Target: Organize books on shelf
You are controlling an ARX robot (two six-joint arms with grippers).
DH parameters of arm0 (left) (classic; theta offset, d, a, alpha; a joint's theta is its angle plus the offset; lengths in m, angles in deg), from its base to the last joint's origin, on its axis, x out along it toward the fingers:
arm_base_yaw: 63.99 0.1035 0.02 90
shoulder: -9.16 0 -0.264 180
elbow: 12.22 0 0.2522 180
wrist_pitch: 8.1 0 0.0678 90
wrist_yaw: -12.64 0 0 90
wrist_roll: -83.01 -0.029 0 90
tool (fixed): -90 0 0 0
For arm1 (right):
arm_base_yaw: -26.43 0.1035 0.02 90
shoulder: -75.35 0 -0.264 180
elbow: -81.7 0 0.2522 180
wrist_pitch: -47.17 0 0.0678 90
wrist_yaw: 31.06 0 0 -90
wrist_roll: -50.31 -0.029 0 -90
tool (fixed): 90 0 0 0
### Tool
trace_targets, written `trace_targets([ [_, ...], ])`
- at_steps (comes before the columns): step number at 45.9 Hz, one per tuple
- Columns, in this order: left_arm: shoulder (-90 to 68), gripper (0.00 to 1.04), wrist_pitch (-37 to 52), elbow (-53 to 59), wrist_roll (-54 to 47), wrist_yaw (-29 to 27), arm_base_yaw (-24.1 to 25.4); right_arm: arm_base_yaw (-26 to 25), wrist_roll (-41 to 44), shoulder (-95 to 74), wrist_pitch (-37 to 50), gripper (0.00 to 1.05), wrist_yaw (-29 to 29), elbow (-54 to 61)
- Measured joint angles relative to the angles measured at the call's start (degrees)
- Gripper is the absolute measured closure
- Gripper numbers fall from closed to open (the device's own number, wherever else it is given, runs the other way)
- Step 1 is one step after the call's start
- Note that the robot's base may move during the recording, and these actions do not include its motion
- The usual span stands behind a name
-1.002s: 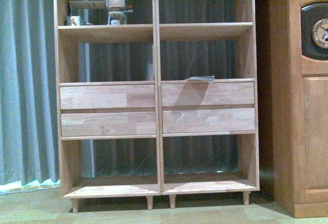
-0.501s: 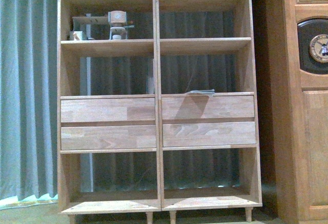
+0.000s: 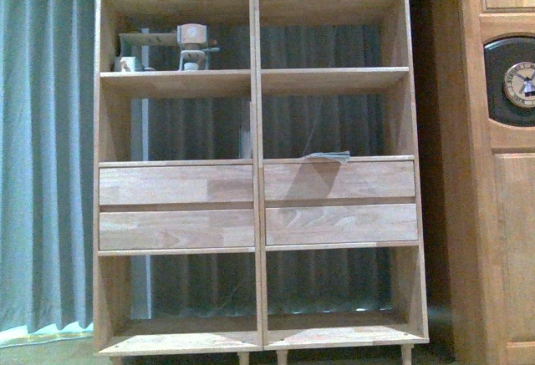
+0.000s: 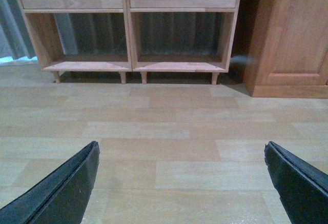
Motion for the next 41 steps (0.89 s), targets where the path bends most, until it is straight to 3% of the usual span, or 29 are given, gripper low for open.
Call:
trace_targets([
  [41,0.0,0.07,0.0,0.02,0.0,0.0,0.0,0.0,-0.02,0.0,0.0,0.07,-0.02,0.0],
])
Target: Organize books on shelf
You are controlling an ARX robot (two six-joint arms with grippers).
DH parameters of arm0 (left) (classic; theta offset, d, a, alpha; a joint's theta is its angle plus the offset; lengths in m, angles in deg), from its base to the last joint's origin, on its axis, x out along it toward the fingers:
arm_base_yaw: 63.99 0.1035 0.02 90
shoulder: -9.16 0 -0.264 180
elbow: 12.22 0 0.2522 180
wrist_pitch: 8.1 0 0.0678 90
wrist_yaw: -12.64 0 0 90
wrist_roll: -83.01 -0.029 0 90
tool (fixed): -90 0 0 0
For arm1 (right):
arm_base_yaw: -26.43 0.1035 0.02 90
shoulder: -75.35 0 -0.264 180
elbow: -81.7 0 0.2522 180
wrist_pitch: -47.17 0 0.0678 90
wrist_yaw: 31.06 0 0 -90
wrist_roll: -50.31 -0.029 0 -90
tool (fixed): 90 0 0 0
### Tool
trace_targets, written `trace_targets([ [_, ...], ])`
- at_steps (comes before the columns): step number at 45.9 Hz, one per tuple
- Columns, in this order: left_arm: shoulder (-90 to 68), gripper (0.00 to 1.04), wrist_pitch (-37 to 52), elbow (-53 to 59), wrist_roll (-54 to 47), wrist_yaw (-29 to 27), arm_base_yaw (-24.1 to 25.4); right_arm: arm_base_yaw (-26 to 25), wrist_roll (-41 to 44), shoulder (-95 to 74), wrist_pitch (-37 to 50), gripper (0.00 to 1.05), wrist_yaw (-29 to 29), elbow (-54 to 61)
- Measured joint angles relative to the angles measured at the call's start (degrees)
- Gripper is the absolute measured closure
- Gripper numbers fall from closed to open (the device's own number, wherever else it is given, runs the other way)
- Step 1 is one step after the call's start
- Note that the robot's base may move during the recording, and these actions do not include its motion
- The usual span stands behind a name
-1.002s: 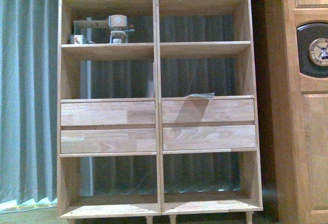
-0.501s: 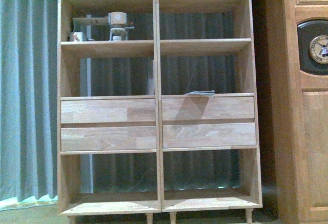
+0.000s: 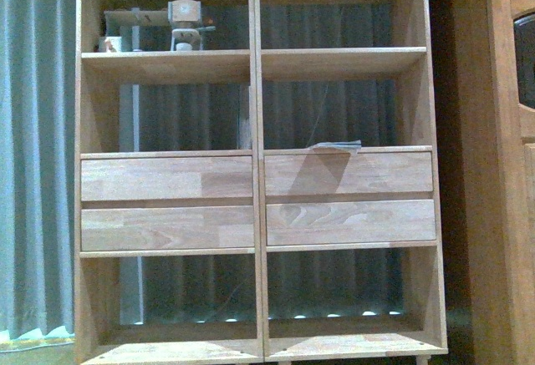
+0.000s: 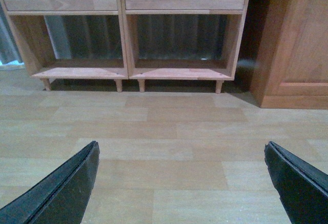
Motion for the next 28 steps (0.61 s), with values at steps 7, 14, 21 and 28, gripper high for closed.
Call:
trace_targets([
  [7,0.0,0.07,0.0,-0.02,0.0,0.0,0.0,0.0,0.0,0.0,0.0,0.07,0.02,0.0],
  [14,0.0,0.07,0.0,0.0,0.0,0.0,0.0,0.0,0.0,0.02,0.0,0.07,0.02,0.0],
  [21,0.0,0.07,0.0,-0.02,0.0,0.0,0.0,0.0,0.02,0.0,0.0,0.07,0.02,0.0],
  [28,0.0,0.07,0.0,-0.02,0.0,0.02,0.0,0.0,0.0,0.0,0.0,0.07,0.02,0.0],
])
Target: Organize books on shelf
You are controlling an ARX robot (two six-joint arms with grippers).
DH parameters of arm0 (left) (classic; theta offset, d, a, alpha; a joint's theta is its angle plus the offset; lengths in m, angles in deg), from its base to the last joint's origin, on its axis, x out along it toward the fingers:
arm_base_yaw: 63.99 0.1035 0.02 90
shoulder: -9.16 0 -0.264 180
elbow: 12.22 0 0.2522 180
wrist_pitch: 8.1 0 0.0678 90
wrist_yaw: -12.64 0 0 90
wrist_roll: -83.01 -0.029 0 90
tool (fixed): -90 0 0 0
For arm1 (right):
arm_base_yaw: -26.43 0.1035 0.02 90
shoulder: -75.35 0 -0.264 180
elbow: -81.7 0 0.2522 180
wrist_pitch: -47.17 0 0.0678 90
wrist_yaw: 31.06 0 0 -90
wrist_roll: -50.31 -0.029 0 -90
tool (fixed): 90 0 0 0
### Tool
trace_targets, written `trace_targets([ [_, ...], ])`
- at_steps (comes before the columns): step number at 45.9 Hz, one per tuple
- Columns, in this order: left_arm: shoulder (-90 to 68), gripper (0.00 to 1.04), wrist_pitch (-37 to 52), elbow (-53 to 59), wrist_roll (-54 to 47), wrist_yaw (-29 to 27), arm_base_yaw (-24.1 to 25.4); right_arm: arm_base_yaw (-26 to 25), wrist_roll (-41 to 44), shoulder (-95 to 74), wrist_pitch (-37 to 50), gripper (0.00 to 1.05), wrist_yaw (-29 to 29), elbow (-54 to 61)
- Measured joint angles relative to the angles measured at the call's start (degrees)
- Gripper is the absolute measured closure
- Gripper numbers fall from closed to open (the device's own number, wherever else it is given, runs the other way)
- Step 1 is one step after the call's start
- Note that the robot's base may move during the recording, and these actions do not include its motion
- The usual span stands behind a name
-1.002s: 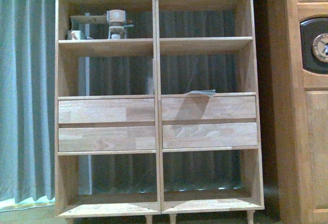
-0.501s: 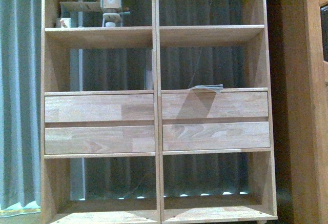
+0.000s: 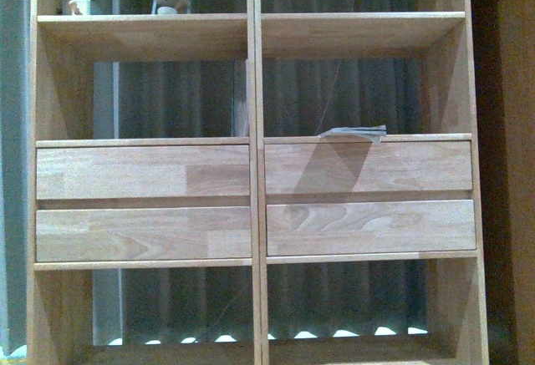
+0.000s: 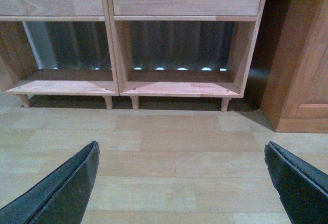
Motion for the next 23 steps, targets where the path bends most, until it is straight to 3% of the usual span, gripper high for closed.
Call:
trace_targets([
  [23,0.0,0.07,0.02,0.02,0.0,-0.02,0.0,0.0,0.0,0.02,0.0,0.07,0.0,0.0],
])
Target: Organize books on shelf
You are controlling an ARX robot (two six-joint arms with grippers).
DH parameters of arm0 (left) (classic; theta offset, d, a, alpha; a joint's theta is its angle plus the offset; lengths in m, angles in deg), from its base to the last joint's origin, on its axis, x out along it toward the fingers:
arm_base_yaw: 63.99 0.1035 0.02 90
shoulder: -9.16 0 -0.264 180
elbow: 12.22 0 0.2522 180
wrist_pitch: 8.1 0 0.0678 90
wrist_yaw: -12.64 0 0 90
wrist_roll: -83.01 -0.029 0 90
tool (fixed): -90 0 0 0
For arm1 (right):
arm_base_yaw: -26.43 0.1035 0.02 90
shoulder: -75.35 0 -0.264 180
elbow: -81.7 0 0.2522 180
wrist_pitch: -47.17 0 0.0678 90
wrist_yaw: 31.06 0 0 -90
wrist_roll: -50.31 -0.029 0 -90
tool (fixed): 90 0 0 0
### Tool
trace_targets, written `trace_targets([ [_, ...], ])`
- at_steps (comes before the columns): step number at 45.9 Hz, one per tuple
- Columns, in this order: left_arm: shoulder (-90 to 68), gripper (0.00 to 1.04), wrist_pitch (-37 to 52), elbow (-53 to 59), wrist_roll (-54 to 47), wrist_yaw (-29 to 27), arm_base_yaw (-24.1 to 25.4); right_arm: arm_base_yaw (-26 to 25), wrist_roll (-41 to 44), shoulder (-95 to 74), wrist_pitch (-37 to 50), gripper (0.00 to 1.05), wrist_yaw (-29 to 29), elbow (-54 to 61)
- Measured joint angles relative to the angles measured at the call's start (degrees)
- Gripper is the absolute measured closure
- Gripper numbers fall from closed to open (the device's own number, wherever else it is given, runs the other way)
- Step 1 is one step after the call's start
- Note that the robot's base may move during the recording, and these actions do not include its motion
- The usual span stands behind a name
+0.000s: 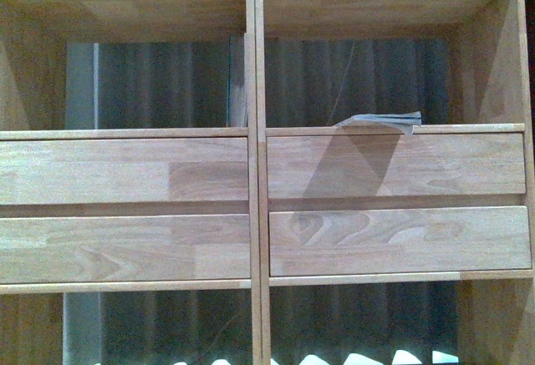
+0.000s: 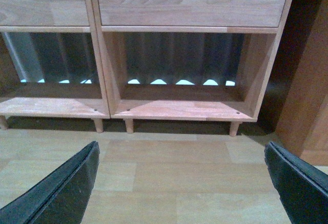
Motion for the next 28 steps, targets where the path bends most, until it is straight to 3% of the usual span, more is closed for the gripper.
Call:
trace_targets([
  [28,0.0,0.07,-0.02,-0.02,0.0,0.0,0.0,0.0,0.02,-0.02,0.0,0.07,0.02,0.0],
])
